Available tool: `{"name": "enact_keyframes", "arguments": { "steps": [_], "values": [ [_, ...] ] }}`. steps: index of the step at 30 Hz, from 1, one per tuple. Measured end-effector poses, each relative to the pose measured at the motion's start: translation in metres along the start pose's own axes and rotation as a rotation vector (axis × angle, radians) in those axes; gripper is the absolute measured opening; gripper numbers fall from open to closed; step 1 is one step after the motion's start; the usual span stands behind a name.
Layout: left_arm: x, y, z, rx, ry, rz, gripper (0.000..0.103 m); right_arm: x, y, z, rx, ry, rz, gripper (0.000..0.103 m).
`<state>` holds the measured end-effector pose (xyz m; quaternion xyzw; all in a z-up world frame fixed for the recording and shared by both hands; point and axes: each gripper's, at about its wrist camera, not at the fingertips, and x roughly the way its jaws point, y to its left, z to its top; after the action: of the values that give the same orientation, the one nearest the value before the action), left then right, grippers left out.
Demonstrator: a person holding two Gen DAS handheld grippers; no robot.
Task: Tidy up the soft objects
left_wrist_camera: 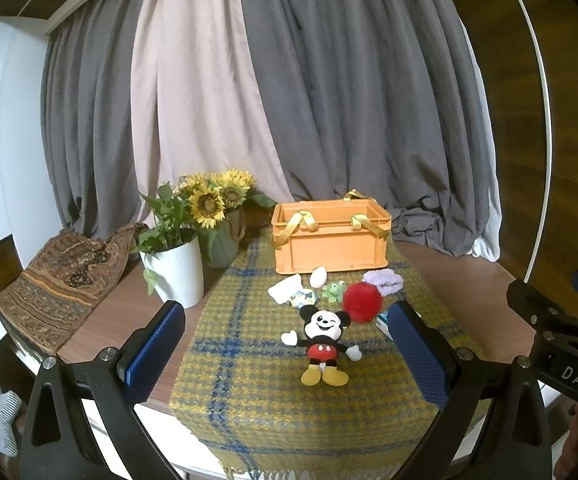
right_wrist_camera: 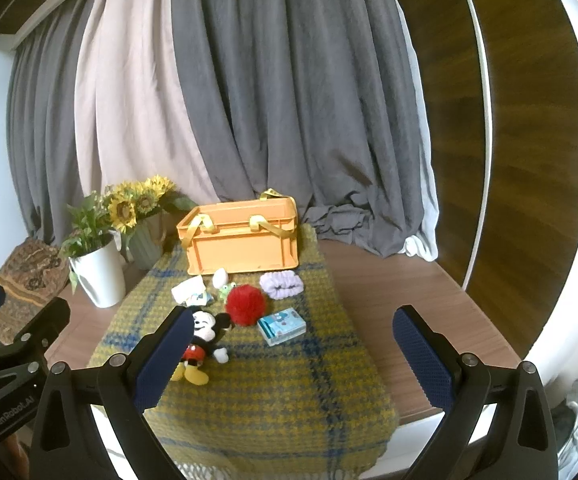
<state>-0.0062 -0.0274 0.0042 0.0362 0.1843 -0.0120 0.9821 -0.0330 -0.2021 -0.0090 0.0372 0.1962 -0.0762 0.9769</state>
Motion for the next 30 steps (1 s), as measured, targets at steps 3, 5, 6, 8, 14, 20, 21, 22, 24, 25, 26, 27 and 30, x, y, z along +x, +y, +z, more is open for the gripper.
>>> {"name": "enact_keyframes", "arguments": {
  "steps": [3, 5, 6, 8, 14, 20, 21, 22, 24, 25, 26, 27, 30],
  "values": [
    [0.006, -0.003, -0.004, 0.008, 0.014, -0.002, 0.103, 0.007, 0.000, -0.002, -0.003, 0.016, 0.009, 0.101],
    [0.012, -0.004, -0.005, 0.009, 0.032, -0.007, 0.103, 0.013, -0.001, -0.004, -0.005, 0.029, 0.011, 0.101],
    [0.015, -0.005, -0.006, 0.012, 0.039, -0.007, 0.103, 0.017, -0.002, -0.003, -0.004, 0.037, 0.013, 0.101],
    [0.023, -0.006, -0.006, 0.024, 0.052, -0.001, 0.103, 0.025, -0.002, -0.005, -0.002, 0.058, 0.015, 0.101],
    [0.057, -0.009, -0.008, 0.044, 0.096, -0.006, 0.103, 0.059, -0.001, -0.009, 0.000, 0.111, 0.027, 0.101],
    [0.106, -0.011, -0.011, 0.053, 0.169, -0.035, 0.103, 0.106, 0.005, -0.009, -0.021, 0.179, 0.026, 0.101],
    [0.114, -0.012, -0.011, 0.059, 0.179, -0.038, 0.103, 0.112, 0.005, -0.009, -0.023, 0.187, 0.029, 0.101],
    [0.122, -0.012, -0.012, 0.063, 0.192, -0.042, 0.103, 0.121, 0.007, -0.010, -0.028, 0.197, 0.027, 0.101],
    [0.140, -0.012, -0.012, 0.065, 0.225, -0.058, 0.103, 0.137, 0.009, -0.009, -0.034, 0.220, 0.026, 0.101],
    [0.148, -0.013, -0.012, 0.067, 0.238, -0.068, 0.103, 0.146, 0.010, -0.009, -0.037, 0.231, 0.025, 0.101],
    [0.157, -0.014, -0.013, 0.075, 0.248, -0.073, 0.102, 0.155, 0.011, -0.010, -0.040, 0.244, 0.024, 0.101],
    [0.164, -0.015, -0.013, 0.086, 0.254, -0.074, 0.102, 0.162, 0.012, -0.011, -0.042, 0.256, 0.025, 0.101],
    [0.188, -0.017, -0.016, 0.106, 0.294, -0.099, 0.102, 0.185, 0.015, -0.014, -0.048, 0.293, 0.022, 0.101]
  ]
}}
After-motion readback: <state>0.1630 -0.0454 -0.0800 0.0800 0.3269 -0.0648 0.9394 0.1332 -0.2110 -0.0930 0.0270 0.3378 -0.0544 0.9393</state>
